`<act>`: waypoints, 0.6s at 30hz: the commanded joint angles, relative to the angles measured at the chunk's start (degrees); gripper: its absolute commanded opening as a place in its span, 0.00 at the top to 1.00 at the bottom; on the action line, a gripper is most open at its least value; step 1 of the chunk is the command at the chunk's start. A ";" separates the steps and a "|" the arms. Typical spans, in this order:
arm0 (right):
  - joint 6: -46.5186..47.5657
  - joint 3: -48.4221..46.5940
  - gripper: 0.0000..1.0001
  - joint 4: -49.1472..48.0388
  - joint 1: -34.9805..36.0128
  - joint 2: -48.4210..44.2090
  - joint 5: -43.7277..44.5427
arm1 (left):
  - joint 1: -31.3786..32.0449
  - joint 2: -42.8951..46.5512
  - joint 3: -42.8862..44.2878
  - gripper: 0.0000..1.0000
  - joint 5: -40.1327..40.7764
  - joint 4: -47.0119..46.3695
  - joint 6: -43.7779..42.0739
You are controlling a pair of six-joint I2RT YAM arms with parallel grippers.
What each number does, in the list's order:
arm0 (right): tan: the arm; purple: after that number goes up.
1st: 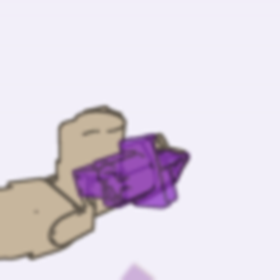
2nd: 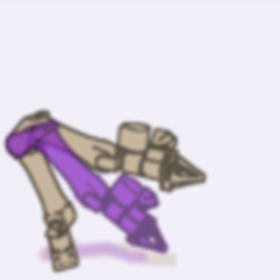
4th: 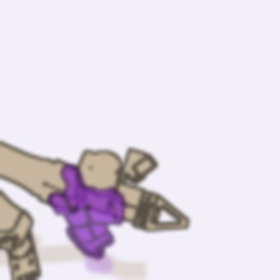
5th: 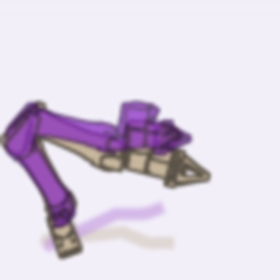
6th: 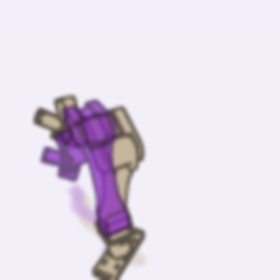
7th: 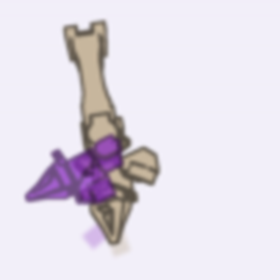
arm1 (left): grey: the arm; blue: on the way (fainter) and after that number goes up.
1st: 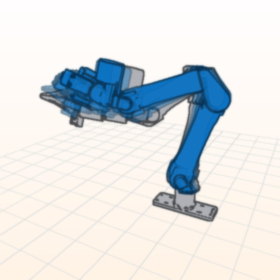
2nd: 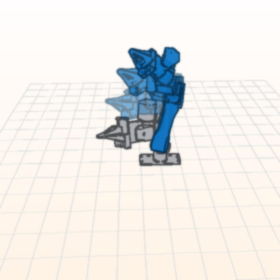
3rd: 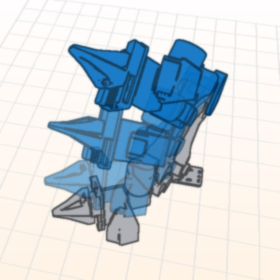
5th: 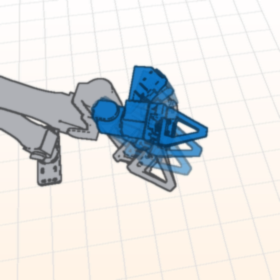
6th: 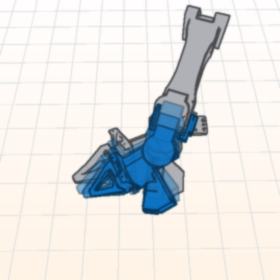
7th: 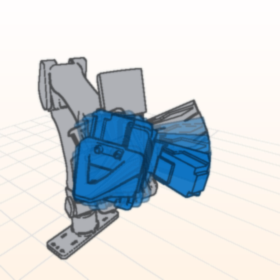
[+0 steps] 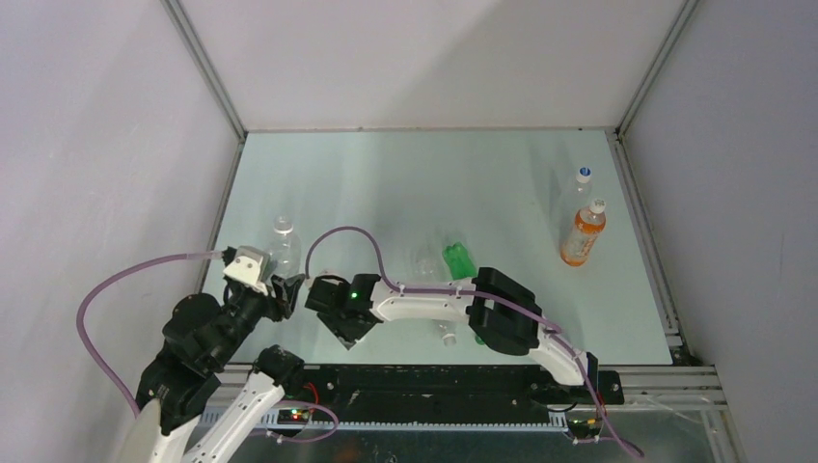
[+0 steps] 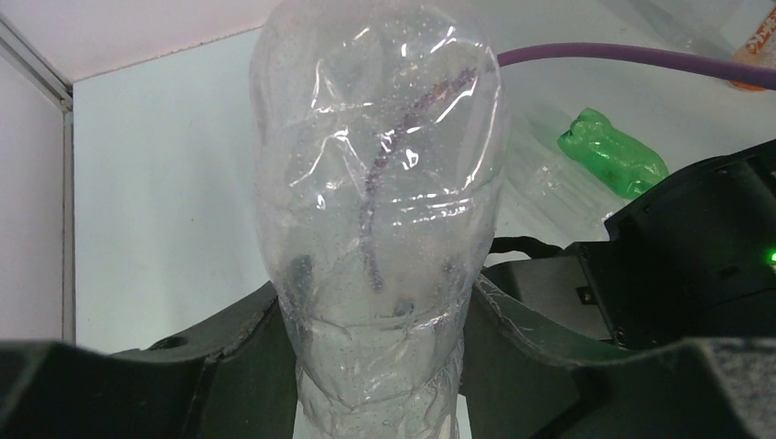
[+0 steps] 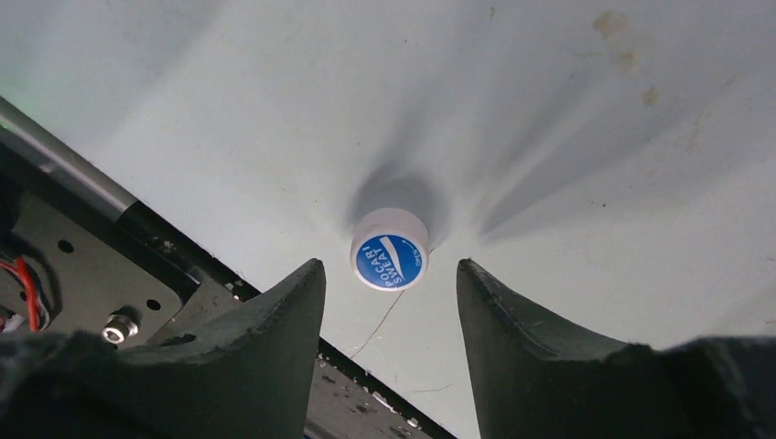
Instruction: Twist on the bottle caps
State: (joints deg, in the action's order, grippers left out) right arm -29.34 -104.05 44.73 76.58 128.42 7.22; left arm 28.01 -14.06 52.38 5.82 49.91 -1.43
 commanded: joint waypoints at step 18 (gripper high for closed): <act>-2.37 -2.30 0.56 -0.40 -0.90 2.89 -0.46 | 0.20 -3.07 1.13 0.44 -4.19 -0.22 1.10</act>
State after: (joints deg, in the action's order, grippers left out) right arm -30.70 -105.19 45.65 76.12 130.76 7.09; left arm 28.01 -15.42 52.38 3.14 50.54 -1.39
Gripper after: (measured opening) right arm 0.449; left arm 0.581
